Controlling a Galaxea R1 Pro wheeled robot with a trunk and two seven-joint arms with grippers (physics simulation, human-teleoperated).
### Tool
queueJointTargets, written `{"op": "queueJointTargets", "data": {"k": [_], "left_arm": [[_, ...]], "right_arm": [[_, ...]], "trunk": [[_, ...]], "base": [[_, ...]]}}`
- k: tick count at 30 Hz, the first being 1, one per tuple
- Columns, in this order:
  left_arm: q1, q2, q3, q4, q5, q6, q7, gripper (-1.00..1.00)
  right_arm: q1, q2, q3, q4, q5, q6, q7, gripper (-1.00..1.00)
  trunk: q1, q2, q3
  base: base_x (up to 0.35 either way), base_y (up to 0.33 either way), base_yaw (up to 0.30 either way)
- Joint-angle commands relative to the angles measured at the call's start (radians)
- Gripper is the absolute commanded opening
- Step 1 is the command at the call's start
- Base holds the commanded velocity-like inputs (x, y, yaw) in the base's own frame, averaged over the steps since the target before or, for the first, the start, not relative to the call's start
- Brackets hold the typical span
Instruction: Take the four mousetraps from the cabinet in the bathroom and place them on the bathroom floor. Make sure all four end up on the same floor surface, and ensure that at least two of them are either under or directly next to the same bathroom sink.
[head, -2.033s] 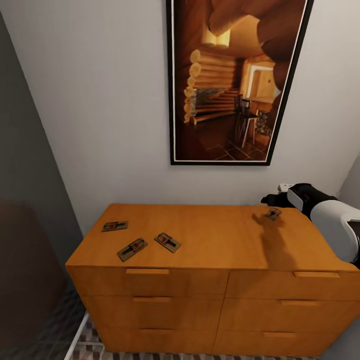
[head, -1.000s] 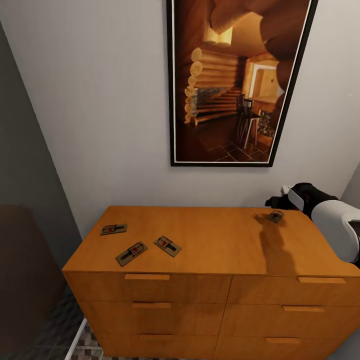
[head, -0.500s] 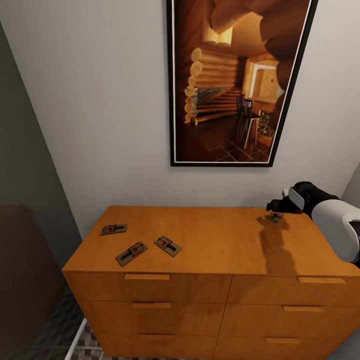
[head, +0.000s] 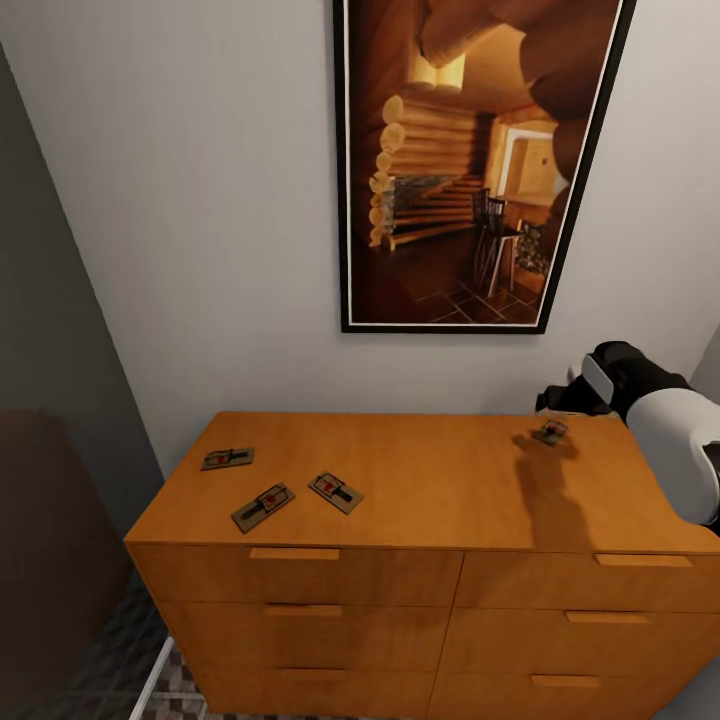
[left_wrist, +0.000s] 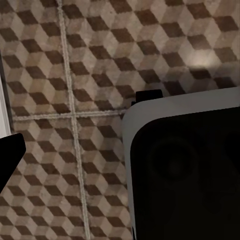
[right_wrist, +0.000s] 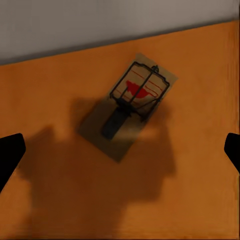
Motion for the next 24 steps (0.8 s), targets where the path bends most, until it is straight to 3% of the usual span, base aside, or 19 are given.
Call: {"op": "queueJointTargets", "data": {"k": [1, 8, 24], "left_arm": [[-0.002, -0.001, -0.008, 0.004, 0.000, -0.007, 0.005, 1.00], [-0.002, -0.001, -0.008, 0.004, 0.000, -0.007, 0.005, 1.00], [-0.002, 0.001, -0.008, 0.004, 0.000, -0.007, 0.005, 1.00]], "right_arm": [[0.000, -0.001, 0.002, -0.017, 0.001, 0.022, 0.004, 1.00], [0.000, 0.000, 0.000, -0.095, 0.001, 0.091, 0.003, 1.00], [0.000, 0.003, 0.001, -0.094, -0.001, 0.101, 0.002, 1.00]], "trunk": [[0.000, -0.001, -0.001], [0.000, -0.001, -0.001], [0.000, -0.001, -0.001]], "base": [[0.000, 0.000, 0.000], [0.000, 0.000, 0.000], [0.000, 0.000, 0.000]]}}
